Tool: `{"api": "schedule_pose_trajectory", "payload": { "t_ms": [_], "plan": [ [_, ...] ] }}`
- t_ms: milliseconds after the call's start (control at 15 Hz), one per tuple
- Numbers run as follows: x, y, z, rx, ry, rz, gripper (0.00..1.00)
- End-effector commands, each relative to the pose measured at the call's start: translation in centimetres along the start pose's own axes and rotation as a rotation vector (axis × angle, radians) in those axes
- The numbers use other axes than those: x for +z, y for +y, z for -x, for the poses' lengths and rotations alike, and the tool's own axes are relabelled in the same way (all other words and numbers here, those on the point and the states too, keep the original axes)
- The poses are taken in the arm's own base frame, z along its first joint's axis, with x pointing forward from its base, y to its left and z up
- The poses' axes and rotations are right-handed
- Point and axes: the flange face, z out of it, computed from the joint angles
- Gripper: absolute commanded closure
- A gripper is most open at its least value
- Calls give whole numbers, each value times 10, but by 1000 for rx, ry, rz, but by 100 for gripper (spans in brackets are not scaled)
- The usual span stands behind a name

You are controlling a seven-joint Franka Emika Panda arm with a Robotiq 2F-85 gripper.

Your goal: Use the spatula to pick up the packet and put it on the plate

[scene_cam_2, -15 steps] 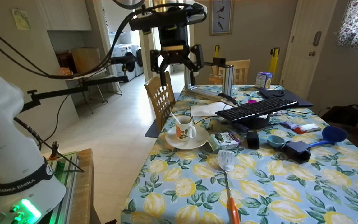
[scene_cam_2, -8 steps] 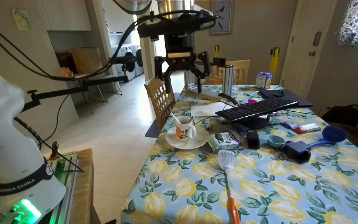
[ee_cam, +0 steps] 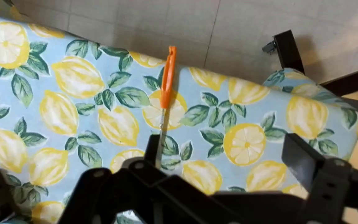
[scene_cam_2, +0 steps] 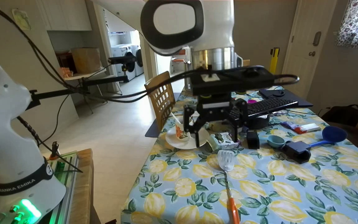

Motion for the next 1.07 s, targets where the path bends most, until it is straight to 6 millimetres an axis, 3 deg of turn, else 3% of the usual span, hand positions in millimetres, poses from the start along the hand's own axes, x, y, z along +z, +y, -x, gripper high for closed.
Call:
{"api": "schedule_pose_trajectory", "payload": {
  "t_ms": [0, 200, 267, 333, 533, 733, 1000],
  "plan": [
    [36, 30, 3, 7, -129, 9, 0],
    [58, 40, -13, 105, -162, -13, 0],
    [60, 44, -19, 109, -150, -41, 0],
    [57, 30, -12, 84, -131, -25, 0],
    [63, 38, -22, 93, -137, -32, 0],
    [57, 37, -27, 102, -142, 18, 0],
    [80, 41, -44, 36, -115, 10, 0]
  ]
}}
